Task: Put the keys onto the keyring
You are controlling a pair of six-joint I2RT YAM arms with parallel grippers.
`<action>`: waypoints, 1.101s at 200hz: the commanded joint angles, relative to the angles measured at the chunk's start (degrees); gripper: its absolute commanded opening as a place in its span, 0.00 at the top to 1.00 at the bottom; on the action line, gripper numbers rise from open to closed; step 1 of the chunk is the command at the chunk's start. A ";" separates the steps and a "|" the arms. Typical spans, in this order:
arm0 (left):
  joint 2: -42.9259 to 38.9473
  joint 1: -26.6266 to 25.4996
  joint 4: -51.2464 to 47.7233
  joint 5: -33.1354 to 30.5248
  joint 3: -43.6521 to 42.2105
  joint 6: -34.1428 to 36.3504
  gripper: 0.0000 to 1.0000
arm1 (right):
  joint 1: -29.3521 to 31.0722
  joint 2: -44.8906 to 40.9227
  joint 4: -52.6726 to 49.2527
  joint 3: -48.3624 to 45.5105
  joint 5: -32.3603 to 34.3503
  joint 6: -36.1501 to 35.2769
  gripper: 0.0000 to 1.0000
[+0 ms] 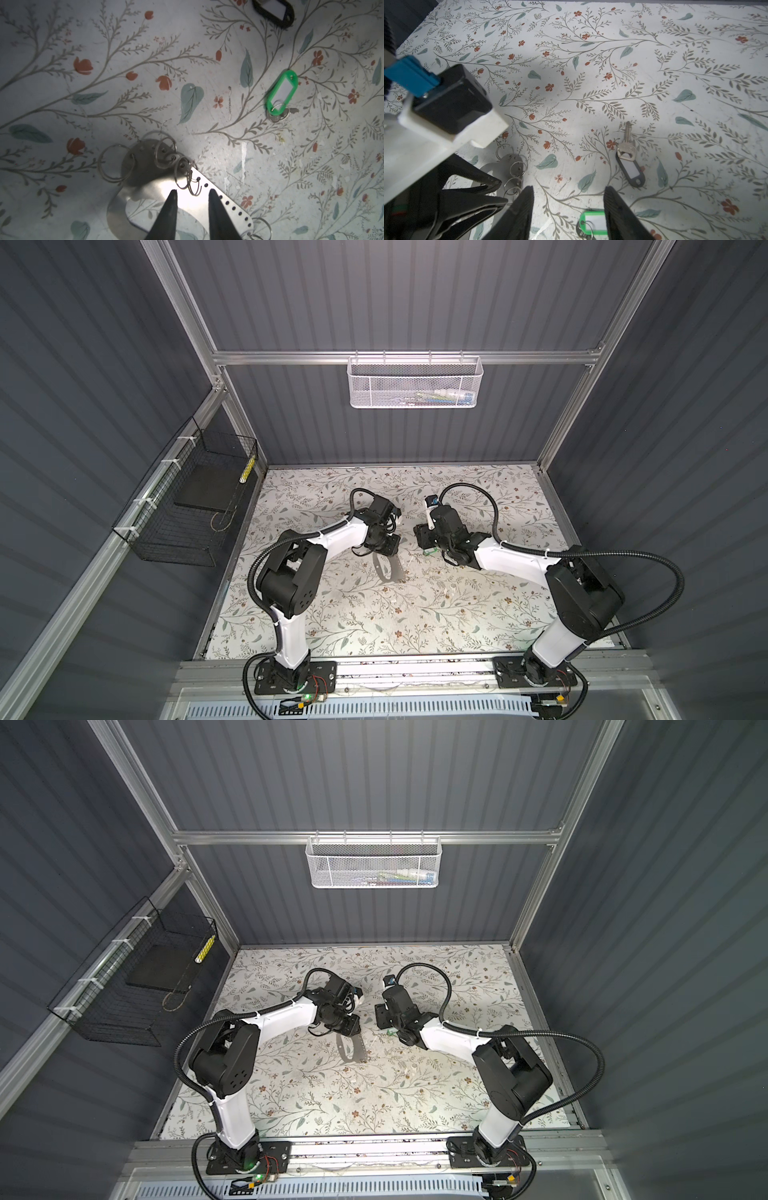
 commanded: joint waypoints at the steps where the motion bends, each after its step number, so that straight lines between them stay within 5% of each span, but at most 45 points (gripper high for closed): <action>1: 0.71 -0.10 -2.15 0.17 0.53 -1.45 0.71 | 0.20 1.08 -0.78 1.71 0.12 0.46 0.44; 220: 4.28 -0.19 -0.79 4.93 1.20 -5.01 0.67 | 0.18 2.34 -2.19 3.28 -0.23 0.35 0.44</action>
